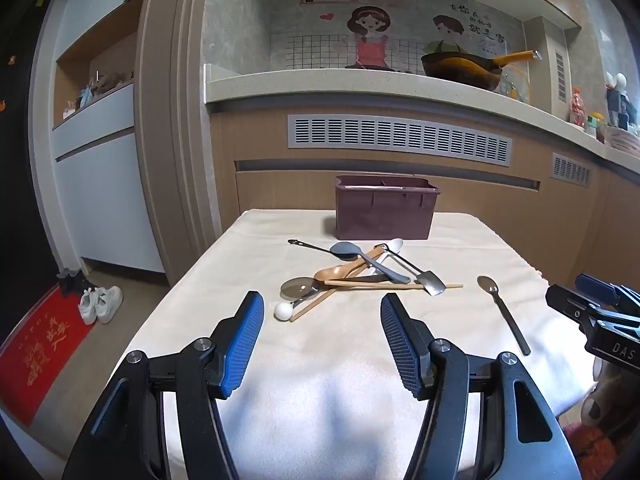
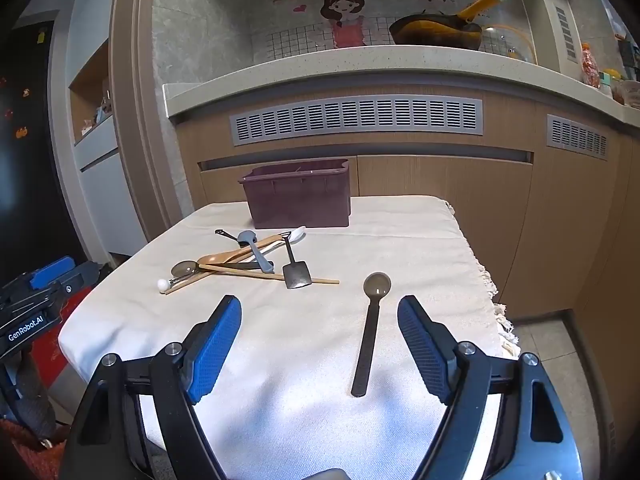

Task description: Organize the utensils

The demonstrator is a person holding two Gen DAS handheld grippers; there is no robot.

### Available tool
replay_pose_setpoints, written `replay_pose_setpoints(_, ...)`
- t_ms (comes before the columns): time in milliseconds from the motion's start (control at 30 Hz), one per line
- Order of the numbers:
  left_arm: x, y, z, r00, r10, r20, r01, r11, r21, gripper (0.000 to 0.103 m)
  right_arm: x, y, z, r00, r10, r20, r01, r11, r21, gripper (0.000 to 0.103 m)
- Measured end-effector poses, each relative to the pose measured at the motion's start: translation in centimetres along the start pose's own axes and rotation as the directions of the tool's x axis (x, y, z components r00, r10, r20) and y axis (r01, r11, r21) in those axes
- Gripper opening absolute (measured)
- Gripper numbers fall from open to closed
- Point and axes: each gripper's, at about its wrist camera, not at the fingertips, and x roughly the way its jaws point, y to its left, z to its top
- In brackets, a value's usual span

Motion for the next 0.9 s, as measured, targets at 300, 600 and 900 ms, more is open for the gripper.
replay_pose_setpoints(300,0.05,0.01,0.05,1.000,0.000,-0.004,0.000,1.000,-0.002,0.061,0.19,-0.07,0.00,1.000,-0.001,-0.004,0.001,1.000,0.002,0.078)
replay_pose_setpoints(600,0.10,-0.06,0.02,1.000,0.001,-0.004,-0.001,1.000,-0.002,0.061,0.45,-0.20,-0.23,1.000,-0.003,-0.017,0.003,1.000,0.006,0.078)
replay_pose_setpoints(900,0.20,-0.30,-0.06,1.000,0.001,-0.006,-0.001,1.000,-0.001,0.061,0.51,-0.25,-0.26,1.000,0.000,-0.019,0.000,1.000,0.006,0.078)
